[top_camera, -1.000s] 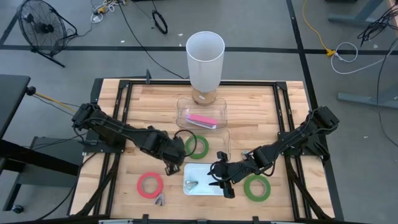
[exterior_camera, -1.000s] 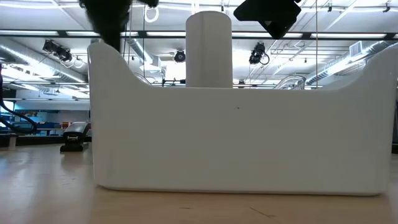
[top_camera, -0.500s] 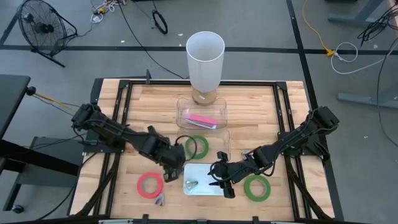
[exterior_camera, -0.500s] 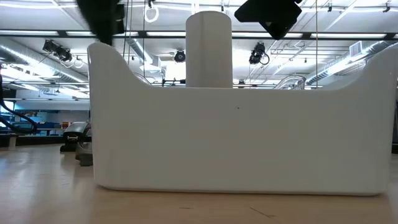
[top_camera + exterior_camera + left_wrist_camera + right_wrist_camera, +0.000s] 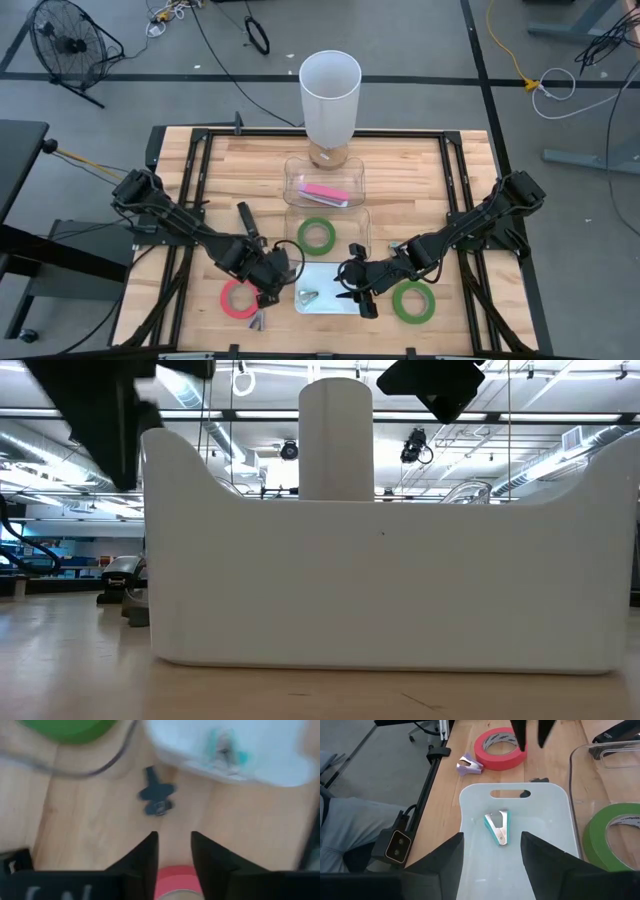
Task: Pick and place Stapler, Stapler remover, tape
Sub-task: Put the black staple remover into the white bin
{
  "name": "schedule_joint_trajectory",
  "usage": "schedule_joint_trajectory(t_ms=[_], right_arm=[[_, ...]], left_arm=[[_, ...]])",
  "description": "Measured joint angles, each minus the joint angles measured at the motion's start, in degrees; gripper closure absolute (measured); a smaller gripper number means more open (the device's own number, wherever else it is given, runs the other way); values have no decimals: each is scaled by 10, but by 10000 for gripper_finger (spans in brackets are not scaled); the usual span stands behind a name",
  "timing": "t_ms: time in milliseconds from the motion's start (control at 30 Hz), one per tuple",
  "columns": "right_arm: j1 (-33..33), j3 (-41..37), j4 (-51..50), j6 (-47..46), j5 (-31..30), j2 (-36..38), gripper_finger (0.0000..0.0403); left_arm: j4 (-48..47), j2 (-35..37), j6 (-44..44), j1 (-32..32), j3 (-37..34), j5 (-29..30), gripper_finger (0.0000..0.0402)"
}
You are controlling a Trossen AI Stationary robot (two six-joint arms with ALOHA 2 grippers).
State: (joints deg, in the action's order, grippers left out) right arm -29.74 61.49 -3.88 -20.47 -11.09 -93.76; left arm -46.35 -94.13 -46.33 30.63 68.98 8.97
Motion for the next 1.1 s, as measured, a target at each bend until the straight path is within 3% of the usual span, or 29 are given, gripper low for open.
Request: schedule_joint_trajectory(t_ms=[233,433,633,1100], right_arm=[[0,0,0,0,0,0,207],[0,0,0,0,0,0,207],[0,0,0,0,0,0,207],[0,0,0,0,0,0,207]], left_arm=[[71,0,-58,0,-70,0,186],[152,0,-56,0,-93,0,140],[144,0,-55,-2,-94,63,129],[167,-66,-28,-10,-94,47,129]])
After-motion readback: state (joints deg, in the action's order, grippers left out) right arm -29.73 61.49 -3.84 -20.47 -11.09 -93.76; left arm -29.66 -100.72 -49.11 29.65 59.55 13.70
